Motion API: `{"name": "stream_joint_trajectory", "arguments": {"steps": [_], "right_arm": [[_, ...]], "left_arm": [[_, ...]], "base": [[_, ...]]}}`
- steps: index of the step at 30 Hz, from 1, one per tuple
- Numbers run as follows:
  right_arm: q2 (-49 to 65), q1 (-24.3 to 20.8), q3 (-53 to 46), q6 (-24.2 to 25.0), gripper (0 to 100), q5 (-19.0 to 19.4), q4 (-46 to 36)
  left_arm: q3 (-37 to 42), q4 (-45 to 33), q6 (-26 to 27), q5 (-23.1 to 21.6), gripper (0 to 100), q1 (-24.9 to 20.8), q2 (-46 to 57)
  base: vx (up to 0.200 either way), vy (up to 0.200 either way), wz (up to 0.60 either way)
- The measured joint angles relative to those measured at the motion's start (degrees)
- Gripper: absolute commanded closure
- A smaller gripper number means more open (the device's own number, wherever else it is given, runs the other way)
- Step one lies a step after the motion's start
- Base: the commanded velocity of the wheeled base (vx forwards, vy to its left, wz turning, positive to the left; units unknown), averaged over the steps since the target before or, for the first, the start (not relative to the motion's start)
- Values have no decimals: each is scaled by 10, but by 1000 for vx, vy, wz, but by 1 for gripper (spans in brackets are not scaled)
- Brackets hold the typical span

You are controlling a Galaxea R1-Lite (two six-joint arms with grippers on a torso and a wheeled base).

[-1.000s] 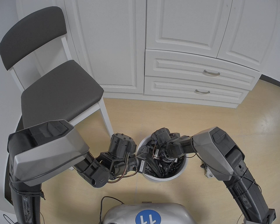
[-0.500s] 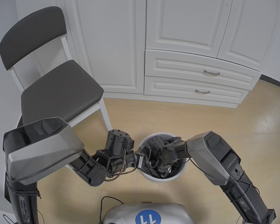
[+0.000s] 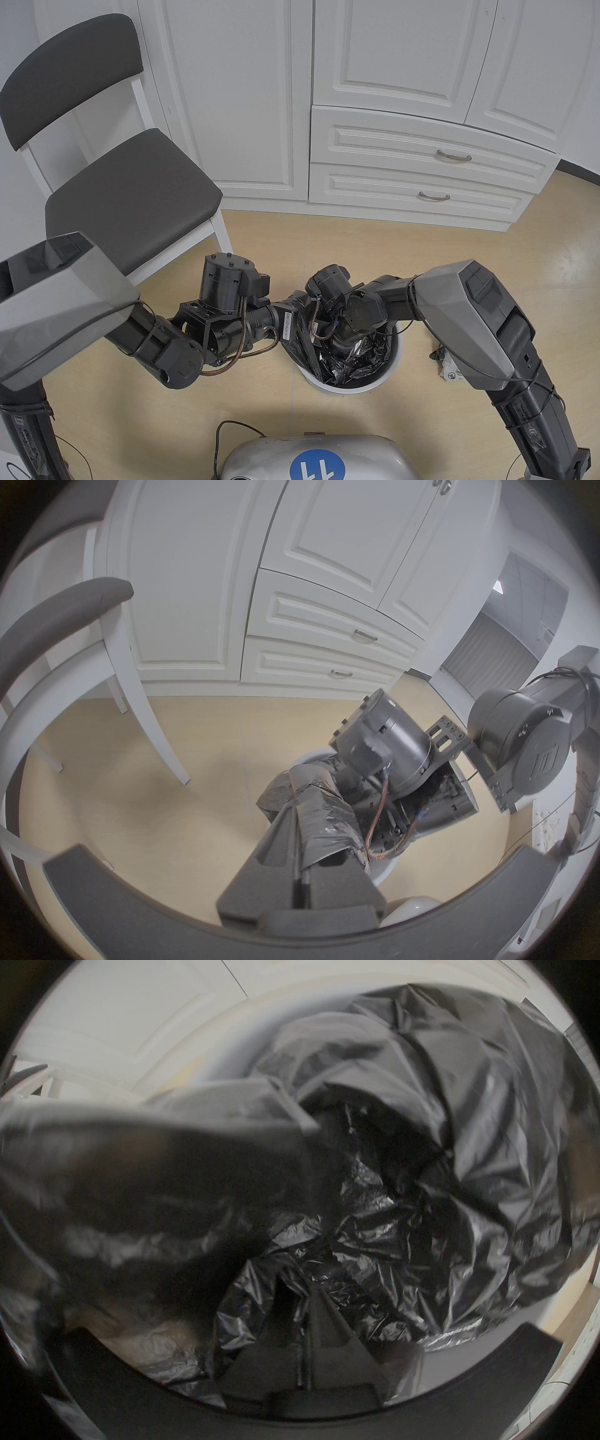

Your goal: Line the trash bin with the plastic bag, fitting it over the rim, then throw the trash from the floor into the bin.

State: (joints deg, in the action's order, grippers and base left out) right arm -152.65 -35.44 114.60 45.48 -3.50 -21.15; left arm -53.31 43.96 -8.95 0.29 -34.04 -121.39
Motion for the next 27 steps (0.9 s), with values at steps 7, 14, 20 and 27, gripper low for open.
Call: {"name": "stream_joint_trajectory", "arguments": {"steps": [7,14,20,27], "right_arm": [[11,13,0,-39,100,-117,12],[-9,25,0,-61,100,-131,54],[-45,35,0,-83,100,-97,126],[-74,50,0,-122,100,-15,166]], "left_arm": [[1,0,0,-2,100,2,-4],[-22,-2,0,0,100,0,-64],[-45,-4,0,0,100,2,-105],[-49,-1,0,0,100,2,-120]], "base": [[0,0,0],[0,0,0],[0,0,0],[0,0,0]]}}
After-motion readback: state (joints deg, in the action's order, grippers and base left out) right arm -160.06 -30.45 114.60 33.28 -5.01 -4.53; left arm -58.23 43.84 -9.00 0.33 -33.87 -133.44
